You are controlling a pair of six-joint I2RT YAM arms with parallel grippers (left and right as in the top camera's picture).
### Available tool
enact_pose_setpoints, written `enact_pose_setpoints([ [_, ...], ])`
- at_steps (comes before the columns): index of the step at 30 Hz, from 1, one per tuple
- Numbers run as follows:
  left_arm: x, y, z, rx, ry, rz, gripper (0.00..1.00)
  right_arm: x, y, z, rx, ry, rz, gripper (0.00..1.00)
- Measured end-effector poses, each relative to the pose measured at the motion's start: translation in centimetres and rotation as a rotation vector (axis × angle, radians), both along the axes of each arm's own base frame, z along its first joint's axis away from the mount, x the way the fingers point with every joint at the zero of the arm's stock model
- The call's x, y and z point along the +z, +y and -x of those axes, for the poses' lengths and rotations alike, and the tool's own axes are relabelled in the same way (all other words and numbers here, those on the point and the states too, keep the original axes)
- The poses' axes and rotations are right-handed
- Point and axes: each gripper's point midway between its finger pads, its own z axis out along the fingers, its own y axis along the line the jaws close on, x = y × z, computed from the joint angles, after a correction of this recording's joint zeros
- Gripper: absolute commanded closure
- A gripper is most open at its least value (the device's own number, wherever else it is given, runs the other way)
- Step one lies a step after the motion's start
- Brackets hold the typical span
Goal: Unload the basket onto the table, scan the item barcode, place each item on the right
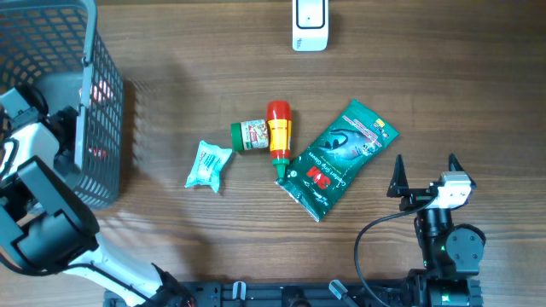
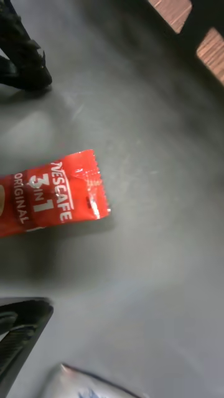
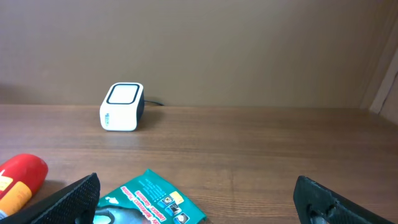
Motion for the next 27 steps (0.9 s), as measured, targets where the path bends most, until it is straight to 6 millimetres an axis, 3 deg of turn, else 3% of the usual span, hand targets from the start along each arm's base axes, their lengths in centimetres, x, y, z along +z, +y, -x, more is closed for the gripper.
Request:
enact_pose_setpoints([
  [4,-0.2,-0.2,0.2,-0.041,0.042,-0.023,0.12,0.0,0.0,0.0,0.000,0.000,0.000,0.00],
  [7,-0.2,-0.4,0.3,-0.052,0.063,-0.023,0.40,0.0,0.0,0.0,0.000,0.000,0.000,0.00],
  [9,-0.3,-0.7,0.3,-0.069,0.073,-0.020,0.46,0.0,0.0,0.0,0.000,0.000,0.000,0.00],
  [10,-0.3,-1.0,0.2,-0.079,0.073,-0.013,0.45,0.0,0.0,0.0,0.000,0.000,0.000,0.00],
  [13,-0.4,-1.3,0.0,-0.102,0.065,0.002,0.26,0.0,0.0,0.0,0.000,0.000,0.000,0.00],
  [15,-0.6,-1.4,0.1,-0.103,0.059,0.007,0.20,0.0,0.0,0.0,0.000,0.000,0.000,0.00],
  [18,-0.9,-1.6,0.3,-0.115,0.055,0.009,0.21,0.0,0.0,0.0,0.000,0.000,0.000,0.00],
  [24,-1.1,-1.1,0.4,-0.108,0.046,-0.006,0.92,0.0,0.0,0.0,0.000,0.000,0.000,0.00],
  [27,-1.2,-0.2,0.8,-0.087,0.053,-0.024,0.96,0.0,0.0,0.0,0.000,0.000,0.000,0.00],
])
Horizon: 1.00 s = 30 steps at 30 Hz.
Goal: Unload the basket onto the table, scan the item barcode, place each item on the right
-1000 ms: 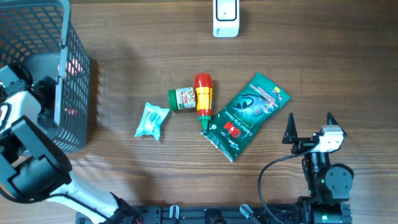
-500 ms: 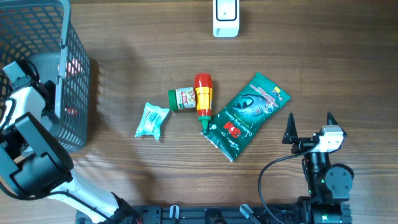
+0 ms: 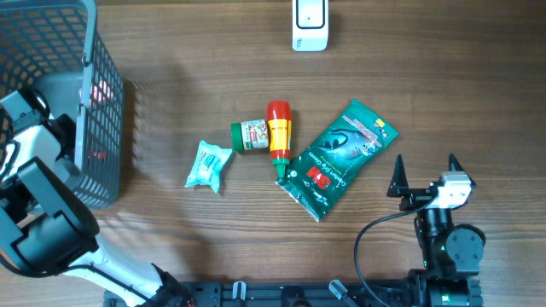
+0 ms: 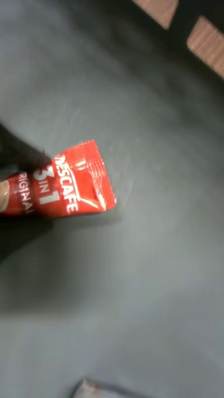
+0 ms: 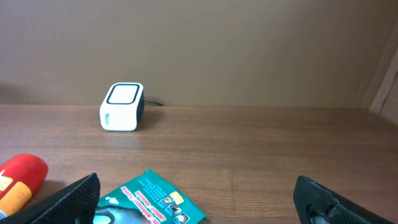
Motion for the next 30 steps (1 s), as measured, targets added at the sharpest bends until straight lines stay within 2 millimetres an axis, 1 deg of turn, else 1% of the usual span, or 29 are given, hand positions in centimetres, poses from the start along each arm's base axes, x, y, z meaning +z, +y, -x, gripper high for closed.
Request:
enact_pose_setpoints([
  [4,0.2,0.1,0.1,0.013,0.008,0.012,0.96,0.0,0.0,0.0,0.000,0.000,0.000,0.00],
  [8,0.9,-0.1,0.0,0.042,0.031,0.057,0.96,0.0,0.0,0.0,0.000,0.000,0.000,0.00],
  [9,1.3,-0.3,0.1,0.049,0.031,0.078,0.96,0.0,0.0,0.0,0.000,0.000,0.000,0.00],
  [11,1.7,-1.5,0.3,0.060,0.026,0.147,0.96,0.0,0.0,0.0,0.000,0.000,0.000,0.00],
  [12,1.9,-1.9,0.2,0.064,0.014,0.171,0.96,0.0,0.0,0.0,0.000,0.000,0.000,0.00],
  [14,3.0,-2.5,-0.6,0.075,-0.051,0.202,0.96,0.0,0.0,0.0,0.000,0.000,0.000,0.00],
  [16,5.5,-2.5,-1.7,0.086,-0.147,0.200,0.96,0.0,0.0,0.0,0.000,0.000,0.000,0.00],
  [17,8.7,-2.4,-2.4,0.094,-0.237,0.182,0.96,0.0,0.0,0.0,0.000,0.000,0.000,0.00],
  [18,10.4,-2.5,-2.6,0.096,-0.279,0.172,0.96,0.0,0.0,0.0,0.000,0.000,0.000,0.00],
  [21,14.2,-2.7,-2.6,0.105,-0.371,0.147,0.96,0.0,0.0,0.0,0.000,0.000,0.000,0.00],
  [23,15.8,-2.7,-2.7,0.115,-0.415,0.138,0.96,0.0,0.0,0.0,0.000,0.000,0.000,0.00],
  [27,17.8,-2.4,-2.7,0.156,-0.485,0.135,0.96,0.0,0.0,0.0,0.000,0.000,0.000,0.00],
  [29,19.0,-2.2,-2.4,0.181,-0.523,0.131,0.96,0.0,0.0,0.0,0.000,0.000,0.000,0.00],
  [30,20.0,-2.1,-2.2,0.192,-0.547,0.124,0.96,0.0,0.0,0.0,0.000,0.000,0.000,0.00],
])
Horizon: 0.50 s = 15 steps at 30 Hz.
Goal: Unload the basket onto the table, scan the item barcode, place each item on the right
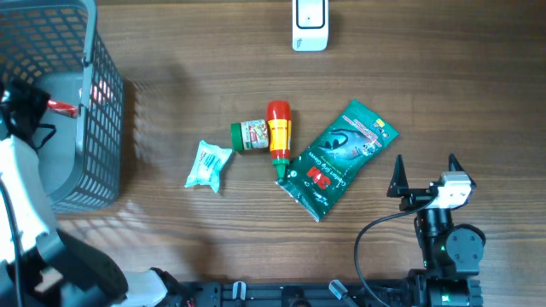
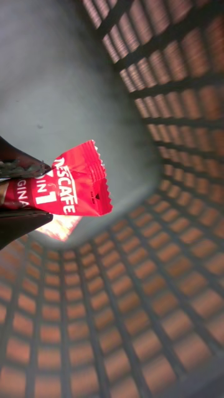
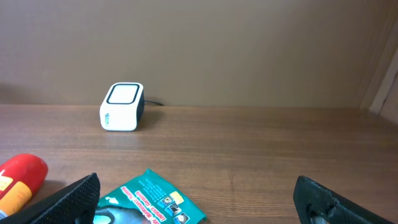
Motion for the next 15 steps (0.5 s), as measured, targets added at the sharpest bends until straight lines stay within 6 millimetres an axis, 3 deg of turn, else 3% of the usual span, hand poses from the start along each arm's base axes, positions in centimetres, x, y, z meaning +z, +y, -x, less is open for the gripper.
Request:
enact_pose_setpoints([
  [5,7.5,-0.3,2.5,0.047,-0.156,-0.088,0.96,0.0,0.0,0.0,0.000,0.000,0.000,0.00],
  [10,15.0,-3.8,5.3,-0.006,-0.332,-0.166,0.96,0.0,0.0,0.0,0.000,0.000,0.000,0.00],
  [12,16.8,-6.2,6.0,-0.082,-0.385,-0.152,0.96,0.0,0.0,0.0,0.000,0.000,0.000,0.00],
  [15,17.0,-9.7,6.1,-0.206,-0.405,-0.083,0.96,0.0,0.0,0.0,0.000,0.000,0.000,0.00],
])
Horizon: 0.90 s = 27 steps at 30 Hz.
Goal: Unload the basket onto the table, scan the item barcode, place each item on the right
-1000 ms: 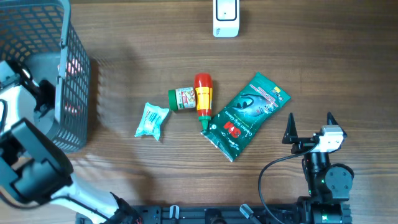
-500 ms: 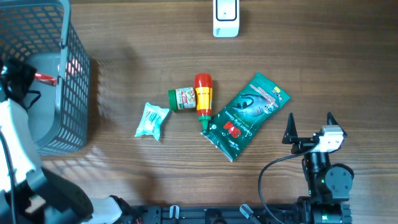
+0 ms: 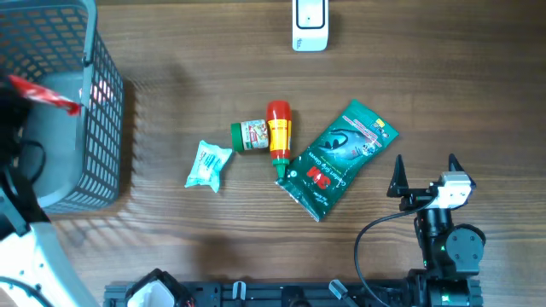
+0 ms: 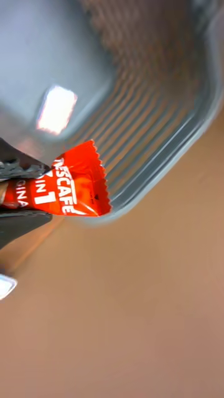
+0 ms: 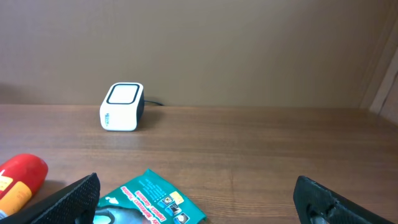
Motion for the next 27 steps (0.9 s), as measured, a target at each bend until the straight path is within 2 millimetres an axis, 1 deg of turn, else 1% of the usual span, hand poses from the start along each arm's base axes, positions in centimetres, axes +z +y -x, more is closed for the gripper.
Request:
enact_pose_setpoints([
  [2,-0.8,-3.4,-0.4,-0.137,0.026,0.045,0.96,0.0,0.0,0.0,0.000,0.000,0.000,0.00],
  [3,-1.3,-4.7,-0.6,-0.192,0.042,0.061,0.96,0.0,0.0,0.0,0.000,0.000,0.000,0.00],
  [5,-2.6,-8.4,-0.9,-0.334,0.092,0.091,0.96,0.0,0.0,0.0,0.000,0.000,0.000,0.00],
  [7,-3.6,-11.3,-1.1,-0.443,0.129,0.097,0.96,0.0,0.0,0.0,0.000,0.000,0.000,0.00],
  [10,-5.0,-17.0,-1.4,-0.651,0.176,0.071,0.96,0.0,0.0,0.0,0.000,0.000,0.000,0.00],
  [11,-5.6,-18.9,-1.4,-0.714,0.194,0.061,0.96,0.0,0.0,0.0,0.000,0.000,0.000,0.00],
  [12,-6.3,-20.2,-1.4,-0.757,0.212,0.055,0.96,0.0,0.0,0.0,0.000,0.000,0.000,0.00],
  [14,-8.8,-23.4,-1.1,-0.843,0.280,0.035,0.96,0.0,0.0,0.0,0.000,0.000,0.000,0.00],
  [15,-10.0,-24.3,-1.0,-0.866,0.311,0.026,0.96,0.0,0.0,0.0,0.000,0.000,0.000,0.00],
  [16,-11.8,-25.6,-0.7,-0.894,0.363,0.011,0.96,0.0,0.0,0.0,0.000,0.000,0.000,0.00],
  [17,-13.2,-26.4,-0.5,-0.910,0.400,-0.001,0.96,0.0,0.0,0.0,0.000,0.000,0.000,0.00],
  [18,-15.1,-27.2,-0.1,-0.927,0.454,-0.016,0.96,0.0,0.0,0.0,0.000,0.000,0.000,0.00],
  [19,-16.5,-27.8,0.2,-0.937,0.492,-0.027,0.96,0.0,0.0,0.0,0.000,0.000,0.000,0.00],
  [20,-18.6,-28.5,0.8,-0.951,0.548,-0.041,0.96,0.0,0.0,0.0,0.000,0.000,0.000,0.00],
  [21,-20.0,-29.0,1.3,-0.959,0.583,-0.046,0.96,0.0,0.0,0.0,0.000,0.000,0.000,0.00],
  [23,-23.4,-29.9,2.2,-0.962,0.655,-0.050,0.96,0.0,0.0,0.0,0.000,0.000,0.000,0.00],
  [25,-26.0,-30.3,2.9,-0.954,0.701,-0.042,0.96,0.0,0.0,0.0,0.000,0.000,0.000,0.00],
  [27,-28.2,-30.7,3.3,-0.938,0.726,-0.028,0.96,0.0,0.0,0.0,0.000,0.000,0.000,0.00],
])
